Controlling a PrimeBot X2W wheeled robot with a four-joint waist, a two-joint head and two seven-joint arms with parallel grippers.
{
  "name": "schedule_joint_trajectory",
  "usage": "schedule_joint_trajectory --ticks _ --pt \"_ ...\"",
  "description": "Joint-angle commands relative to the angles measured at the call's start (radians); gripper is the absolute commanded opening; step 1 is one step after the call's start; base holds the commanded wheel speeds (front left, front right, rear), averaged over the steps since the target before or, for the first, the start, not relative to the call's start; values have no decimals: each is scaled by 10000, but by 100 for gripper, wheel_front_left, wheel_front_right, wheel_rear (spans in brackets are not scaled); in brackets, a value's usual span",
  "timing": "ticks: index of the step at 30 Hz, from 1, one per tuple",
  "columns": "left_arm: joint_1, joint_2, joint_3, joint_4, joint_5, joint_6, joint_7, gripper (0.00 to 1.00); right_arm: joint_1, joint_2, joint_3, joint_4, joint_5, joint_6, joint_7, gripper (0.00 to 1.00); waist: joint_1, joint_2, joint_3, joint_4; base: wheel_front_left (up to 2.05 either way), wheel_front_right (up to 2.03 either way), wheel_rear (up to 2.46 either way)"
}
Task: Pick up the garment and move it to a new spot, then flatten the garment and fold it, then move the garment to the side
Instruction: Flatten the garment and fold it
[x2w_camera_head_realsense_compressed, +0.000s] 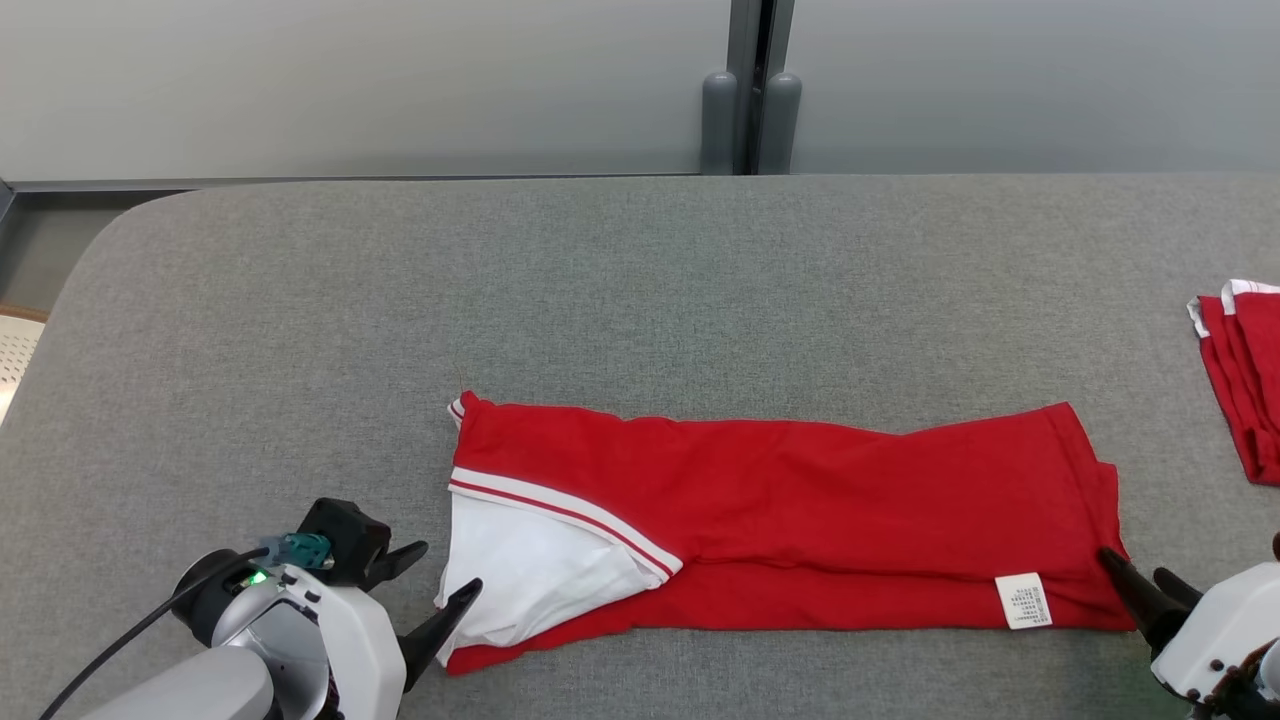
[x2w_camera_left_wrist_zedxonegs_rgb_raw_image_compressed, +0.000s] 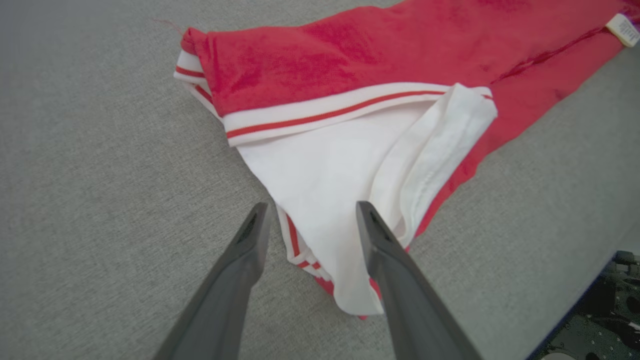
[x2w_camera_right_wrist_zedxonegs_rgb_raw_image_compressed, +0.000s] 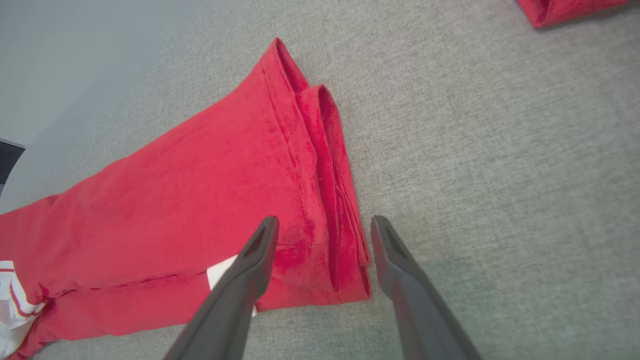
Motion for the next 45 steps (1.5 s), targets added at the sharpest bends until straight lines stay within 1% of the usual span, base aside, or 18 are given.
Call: schedule_joint_trajectory --ticks 1,4,7,10,11,15,18,19,21,25,27,29,31,36,38,41,45 --pt "81 -51 105 118 43 117 -100 100 -5 41 -191 -210 -240 1 -29 100 0 0 -16 30 0 0 0" --pt "64 -33 254 196 -151 125 -191 100 -106 97 -450 -503 -596 1 -278 100 0 0 -84 70 0 0 0" --pt "-99 13 583 153 -227 289 -564 100 -262 130 -486 -807 -854 1 -817 100 0 0 -163 114 0 0 0" --pt "-184 -78 1177 145 -418 649 -1367 100 -399 49 -227 -1128 -886 1 -1706 100 0 0 -233 157 0 0 0" --pt "-184 -78 1177 145 -418 649 -1367 100 -399 49 -227 -1128 -886 1 -1706 100 0 0 -233 157 0 0 0" --pt "-125 -384 2200 178 -794 1059 -2670 100 -491 -335 539 -1368 -1106 1 -3272 100 0 0 -320 199 0 0 0" --pt "134 -778 3417 80 -1151 1402 -3109 100 -514 -663 1154 -1285 -1409 1 -4776 100 0 0 -389 231 0 0 0" --pt "374 -1188 4531 -158 -936 1589 -3160 100 -488 -844 1575 -1146 -1659 1 -5775 100 0 0 -425 277 0 0 0" --pt "912 -1696 5811 -427 -410 1631 -3161 100 -492 -1044 1943 -961 -2000 1 -6660 100 0 0 -457 301 0 0 0" --pt "2090 -2912 7910 -881 896 1307 -3167 100 -573 -1130 2432 -476 -2670 1 -8018 100 0 0 -525 319 0 0 0" --pt "2693 -3649 8914 -1087 1447 970 -3169 100 -591 -948 2481 -205 -2828 1 -8405 100 0 0 -570 322 0 0 0" --pt "3288 -4139 9575 -1113 2290 630 -3156 100 -570 -869 2561 43 -3103 1 -8644 100 0 0 -607 319 0 0 0" --pt "3694 -4647 9983 -1075 3119 283 -3158 100 -507 -690 2638 290 -3359 0 -8788 100 0 0 -622 323 0 0 0" --pt "4538 -5677 10913 -956 5016 -553 -3159 100 -420 -330 2722 686 -3667 0 -8939 100 0 0 -626 306 0 0 0" --pt "4762 -5956 11238 -888 5659 -819 -3159 100 -441 -202 2707 800 -3705 0 -8968 100 0 0 -592 301 0 0 0" --pt "5019 -6243 11471 -744 6269 -1061 -3160 100 -473 -36 2690 980 -3869 0 -8967 100 0 0 -539 292 0 0 0" --pt "5011 -6417 11614 -520 6569 -1246 -3160 100 -537 208 2549 950 -4025 0 -8966 100 0 0 -418 306 0 0 0"
